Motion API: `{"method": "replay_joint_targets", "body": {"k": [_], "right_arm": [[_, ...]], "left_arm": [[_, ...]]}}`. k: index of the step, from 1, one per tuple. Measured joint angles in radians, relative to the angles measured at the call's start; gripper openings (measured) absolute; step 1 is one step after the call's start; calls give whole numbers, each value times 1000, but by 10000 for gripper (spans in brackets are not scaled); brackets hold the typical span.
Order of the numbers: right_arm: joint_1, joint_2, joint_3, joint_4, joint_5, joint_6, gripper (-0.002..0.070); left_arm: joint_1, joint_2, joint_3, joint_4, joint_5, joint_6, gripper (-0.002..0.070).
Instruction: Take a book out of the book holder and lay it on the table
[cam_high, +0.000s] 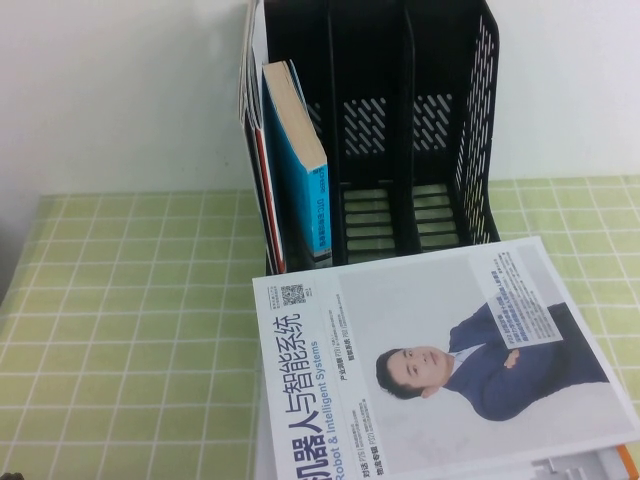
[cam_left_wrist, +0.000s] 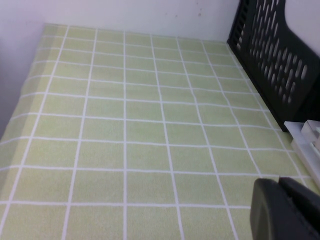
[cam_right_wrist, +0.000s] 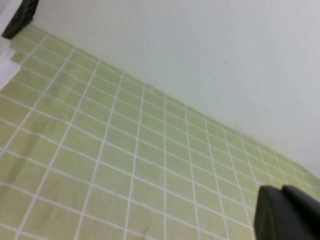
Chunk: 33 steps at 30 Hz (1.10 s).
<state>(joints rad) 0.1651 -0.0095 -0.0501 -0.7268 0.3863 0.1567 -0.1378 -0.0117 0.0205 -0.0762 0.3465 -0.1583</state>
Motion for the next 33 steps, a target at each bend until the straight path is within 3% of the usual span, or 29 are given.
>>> {"method": "replay_joint_targets", "body": {"k": [8,12,19,25,33], "right_arm": [[-1,0,4,81,0,75,-1],[-1,0,6,306,-4,145,-1],[-1,0,69,644,-20,15,-1],[-21,0,74,692,-15,-19,-1],[-222,0,74,708,-12,-98,-1]], "left_arm": [[0,-1,0,0,0,0,-3],[0,-1,0,0,0,0,-3],[0,-1,0,0,0,0,-3],[0,-1,0,0,0,0,-3],[0,-1,0,0,0,0,-3]]}}
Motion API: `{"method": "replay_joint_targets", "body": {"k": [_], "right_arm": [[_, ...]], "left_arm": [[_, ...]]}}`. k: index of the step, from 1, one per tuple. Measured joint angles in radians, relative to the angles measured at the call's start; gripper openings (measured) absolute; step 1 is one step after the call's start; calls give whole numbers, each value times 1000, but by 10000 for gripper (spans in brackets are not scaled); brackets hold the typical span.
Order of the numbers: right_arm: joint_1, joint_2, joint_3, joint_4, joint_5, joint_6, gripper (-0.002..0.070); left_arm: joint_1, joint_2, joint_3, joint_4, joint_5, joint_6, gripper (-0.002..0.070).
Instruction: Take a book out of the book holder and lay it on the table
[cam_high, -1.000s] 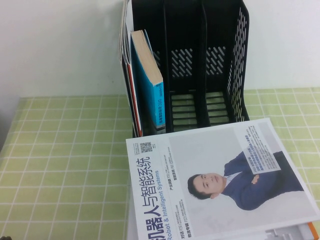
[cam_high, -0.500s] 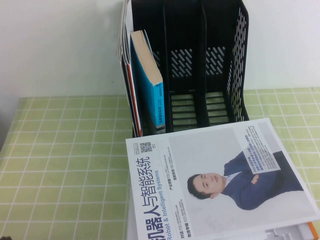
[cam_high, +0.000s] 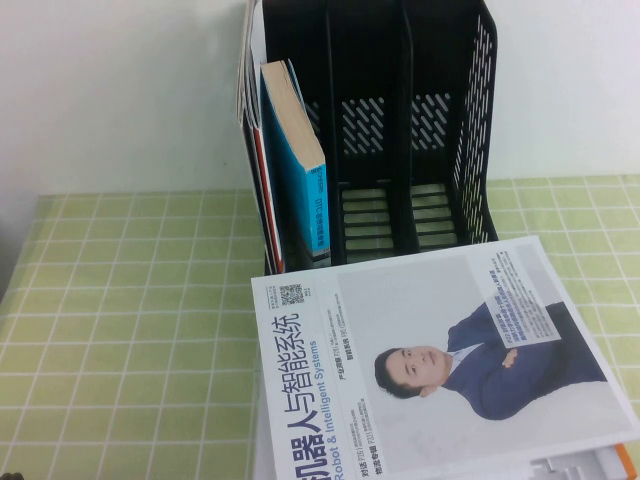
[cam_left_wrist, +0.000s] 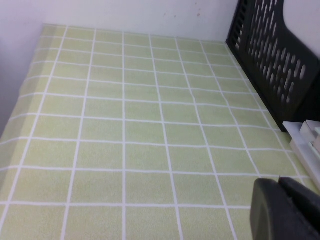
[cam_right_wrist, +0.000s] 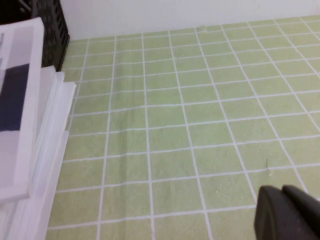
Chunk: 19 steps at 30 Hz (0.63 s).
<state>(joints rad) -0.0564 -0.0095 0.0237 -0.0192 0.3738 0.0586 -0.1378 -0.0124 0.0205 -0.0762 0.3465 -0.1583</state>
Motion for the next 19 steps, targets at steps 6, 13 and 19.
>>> {"method": "replay_joint_targets", "body": {"k": [6,13,19], "right_arm": [[-36,0,0,30,0,-8,-1],[-37,0,0,32,0,-25,-1],[-37,0,0,33,0,-26,-1]], "left_arm": [[0,0,0,0,0,0,-3],[0,0,0,0,0,0,-3],[0,0,0,0,0,0,-3]]}}
